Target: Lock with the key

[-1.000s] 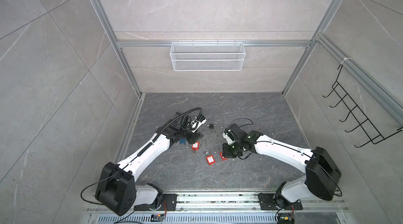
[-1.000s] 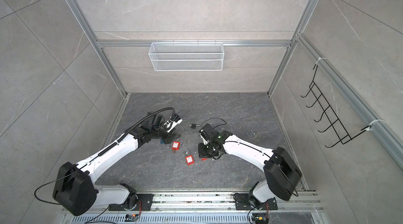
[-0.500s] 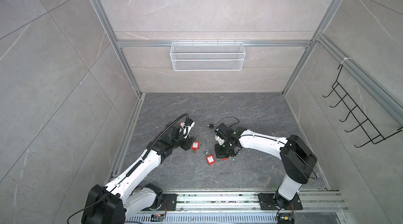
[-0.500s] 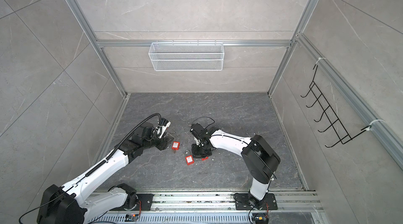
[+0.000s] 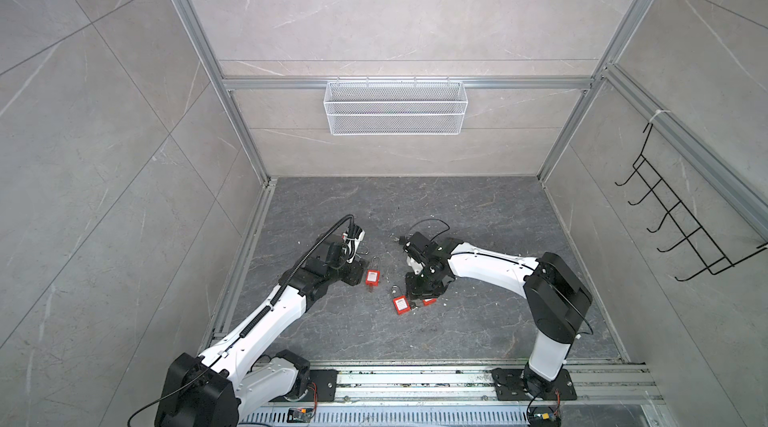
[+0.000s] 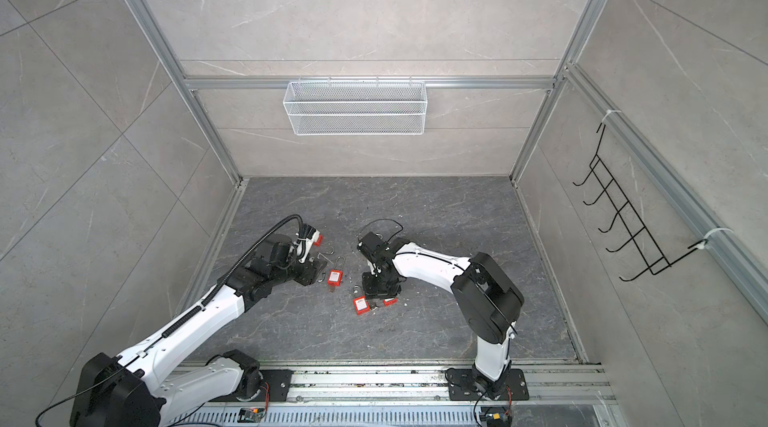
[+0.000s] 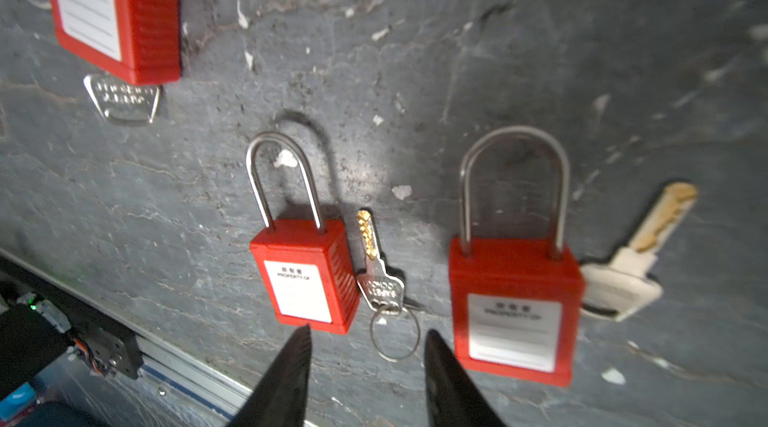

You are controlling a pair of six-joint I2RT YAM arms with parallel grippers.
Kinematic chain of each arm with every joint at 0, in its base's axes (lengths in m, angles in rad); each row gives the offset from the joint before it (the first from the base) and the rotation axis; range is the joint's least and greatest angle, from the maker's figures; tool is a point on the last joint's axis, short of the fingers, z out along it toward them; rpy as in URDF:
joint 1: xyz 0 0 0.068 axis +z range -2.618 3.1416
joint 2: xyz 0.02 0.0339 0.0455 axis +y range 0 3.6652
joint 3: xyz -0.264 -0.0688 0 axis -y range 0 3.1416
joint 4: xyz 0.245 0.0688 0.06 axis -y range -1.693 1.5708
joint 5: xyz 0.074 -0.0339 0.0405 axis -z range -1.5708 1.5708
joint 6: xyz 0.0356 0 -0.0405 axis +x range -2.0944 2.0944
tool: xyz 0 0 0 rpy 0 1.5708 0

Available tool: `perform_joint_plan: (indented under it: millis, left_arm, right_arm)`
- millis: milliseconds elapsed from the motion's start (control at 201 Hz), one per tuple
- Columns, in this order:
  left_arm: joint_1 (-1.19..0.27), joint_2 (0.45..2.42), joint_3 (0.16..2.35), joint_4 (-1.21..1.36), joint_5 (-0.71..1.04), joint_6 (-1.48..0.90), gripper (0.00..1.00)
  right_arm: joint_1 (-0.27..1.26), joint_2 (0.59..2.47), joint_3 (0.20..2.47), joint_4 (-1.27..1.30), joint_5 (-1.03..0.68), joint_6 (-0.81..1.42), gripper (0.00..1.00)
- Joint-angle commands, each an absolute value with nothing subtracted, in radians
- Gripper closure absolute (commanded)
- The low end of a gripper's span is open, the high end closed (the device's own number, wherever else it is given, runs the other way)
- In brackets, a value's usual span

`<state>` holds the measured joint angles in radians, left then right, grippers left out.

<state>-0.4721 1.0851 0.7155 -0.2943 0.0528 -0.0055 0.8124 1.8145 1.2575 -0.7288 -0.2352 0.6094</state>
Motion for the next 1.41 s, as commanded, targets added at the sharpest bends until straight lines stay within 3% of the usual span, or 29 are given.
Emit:
perform_joint_plan:
  millis: [0,45,70,85,363,523,802,921,1404]
  left_arm:
    - [-0.466,1.064,0.746,-0.351,0.025,-0.088,0.35]
    - [-0.467,1.07,0.747,-0.356,0.028,-0.115,0.35]
    - [-0.466,1.075,0.747,-0.359,0.029,-0.129,0.35]
    - [-0.466,1.08,0.748,-0.36,0.028,-0.14,0.35]
    - [-0.466,1.207,0.777,-0.36,0.056,-0.312,0.35]
    - [-0.466,1.291,0.798,-0.35,0.097,-0.361,0.35]
    - [-0.468,1.46,0.858,-0.342,0.176,-0.401,0.36]
    - [-0.468,1.52,0.892,-0.351,0.18,-0.421,0.36]
    - [-0.526,1.689,1.024,-0.475,0.15,-0.496,0.37]
  right_arm:
    - [0.826,1.727,1.307,-0.782,-0.114,0.65,0.36]
    - [0.83,1.703,1.31,-0.784,-0.053,0.667,0.2]
    - [0.829,1.689,1.309,-0.788,-0.017,0.677,0.03]
    - [0.83,1.68,1.309,-0.791,0.006,0.684,0.01]
    - [0.831,1.653,1.335,-0.815,0.298,0.811,0.01]
    - [0.831,1.663,1.358,-0.913,0.421,0.998,0.0]
    - [0.85,1.563,1.162,-0.598,0.423,0.928,0.01]
    - [0.915,1.451,1.023,-0.375,0.548,0.86,0.01]
    - [0.926,1.394,0.963,-0.334,0.629,0.721,0.0]
